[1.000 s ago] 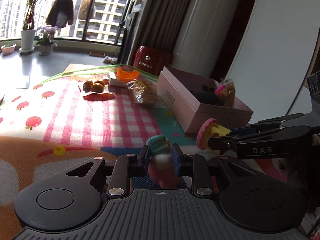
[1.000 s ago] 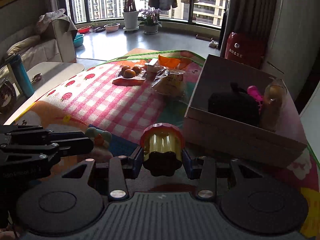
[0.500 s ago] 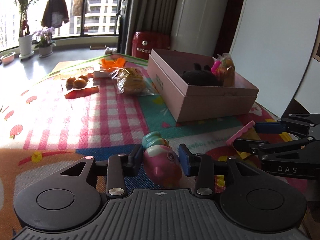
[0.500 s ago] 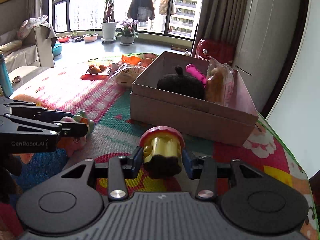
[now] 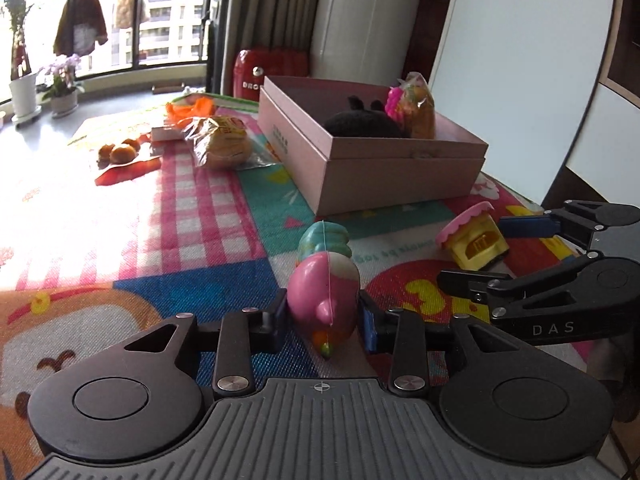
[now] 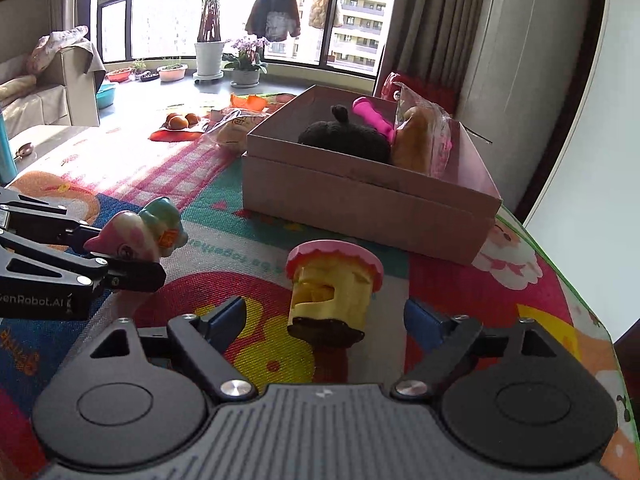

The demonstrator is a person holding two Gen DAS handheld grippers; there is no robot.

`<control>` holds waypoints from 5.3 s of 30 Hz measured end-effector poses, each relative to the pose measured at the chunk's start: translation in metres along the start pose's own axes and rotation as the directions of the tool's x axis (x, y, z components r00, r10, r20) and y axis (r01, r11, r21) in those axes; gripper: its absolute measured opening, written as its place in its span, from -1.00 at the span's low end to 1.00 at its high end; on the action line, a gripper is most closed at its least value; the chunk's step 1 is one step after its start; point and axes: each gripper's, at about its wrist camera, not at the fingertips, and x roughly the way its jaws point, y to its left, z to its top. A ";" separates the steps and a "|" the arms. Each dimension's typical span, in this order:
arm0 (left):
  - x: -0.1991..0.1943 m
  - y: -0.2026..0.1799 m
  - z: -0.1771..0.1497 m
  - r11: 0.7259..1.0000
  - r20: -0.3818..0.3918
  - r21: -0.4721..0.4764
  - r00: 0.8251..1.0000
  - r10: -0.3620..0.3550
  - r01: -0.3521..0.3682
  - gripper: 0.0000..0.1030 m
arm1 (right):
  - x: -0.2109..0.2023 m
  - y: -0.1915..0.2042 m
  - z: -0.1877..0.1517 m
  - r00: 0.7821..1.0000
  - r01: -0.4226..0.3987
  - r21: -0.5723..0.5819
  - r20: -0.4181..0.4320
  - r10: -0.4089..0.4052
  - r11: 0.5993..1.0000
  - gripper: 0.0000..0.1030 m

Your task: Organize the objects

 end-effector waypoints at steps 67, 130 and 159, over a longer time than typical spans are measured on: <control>0.082 -0.036 0.188 0.999 0.207 -0.027 0.978 -0.020 0.026 -0.24 | -0.065 -0.056 -0.031 0.986 0.001 0.165 0.165 -0.029 0.986 0.56; -0.074 0.145 -0.020 0.950 0.234 -0.309 0.965 0.118 -0.041 -0.24 | 0.268 0.100 0.258 0.965 -0.010 0.175 -0.258 0.056 0.984 0.81; -0.069 0.118 -0.030 0.972 0.091 -0.231 0.993 0.073 -0.050 -0.40 | 0.160 0.205 0.202 0.891 -0.386 -0.092 -0.296 0.345 0.918 0.85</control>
